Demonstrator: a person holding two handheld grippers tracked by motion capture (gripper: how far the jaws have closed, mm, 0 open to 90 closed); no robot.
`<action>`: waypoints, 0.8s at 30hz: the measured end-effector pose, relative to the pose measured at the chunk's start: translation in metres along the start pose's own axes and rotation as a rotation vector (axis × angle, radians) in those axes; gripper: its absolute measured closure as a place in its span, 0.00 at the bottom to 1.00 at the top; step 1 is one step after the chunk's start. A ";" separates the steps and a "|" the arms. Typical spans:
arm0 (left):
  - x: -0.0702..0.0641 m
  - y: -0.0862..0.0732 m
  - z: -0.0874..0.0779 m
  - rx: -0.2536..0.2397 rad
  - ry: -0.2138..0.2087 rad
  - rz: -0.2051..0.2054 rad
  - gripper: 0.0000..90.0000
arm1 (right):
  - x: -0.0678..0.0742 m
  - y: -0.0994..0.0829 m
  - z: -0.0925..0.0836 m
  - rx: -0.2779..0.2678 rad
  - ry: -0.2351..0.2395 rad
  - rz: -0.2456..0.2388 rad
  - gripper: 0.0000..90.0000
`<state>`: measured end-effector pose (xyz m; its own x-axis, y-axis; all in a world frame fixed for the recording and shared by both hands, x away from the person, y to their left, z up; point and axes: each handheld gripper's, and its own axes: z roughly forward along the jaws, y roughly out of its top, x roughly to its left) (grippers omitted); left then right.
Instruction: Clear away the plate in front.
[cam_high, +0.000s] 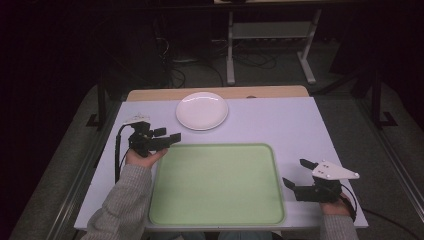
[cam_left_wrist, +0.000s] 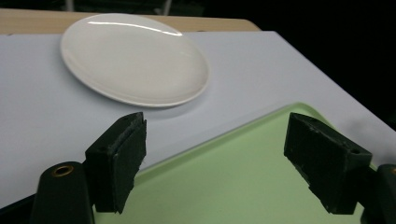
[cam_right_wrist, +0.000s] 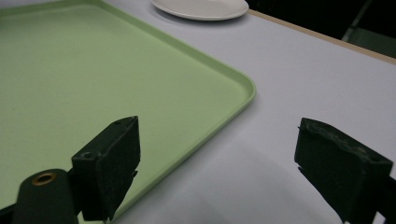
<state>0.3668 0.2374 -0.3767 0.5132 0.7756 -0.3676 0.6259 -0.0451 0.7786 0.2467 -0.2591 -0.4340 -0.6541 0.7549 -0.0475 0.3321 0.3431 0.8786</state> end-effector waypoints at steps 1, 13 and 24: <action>0.000 0.003 0.004 0.012 -0.008 -0.009 0.21 | 0.000 0.000 0.000 0.001 0.002 -0.002 0.15; 0.009 0.026 0.026 0.005 0.014 -0.076 0.22 | 0.000 0.001 0.001 -0.006 0.005 0.001 0.15; 0.031 0.033 0.052 -0.005 0.000 -0.253 0.25 | 0.000 0.001 0.002 -0.003 0.006 0.003 0.15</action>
<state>0.4337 0.2268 -0.3892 0.3406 0.7615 -0.5515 0.7317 0.1538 0.6641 0.2484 -0.2578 -0.4339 -0.6575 0.7523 -0.0424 0.3315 0.3393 0.8803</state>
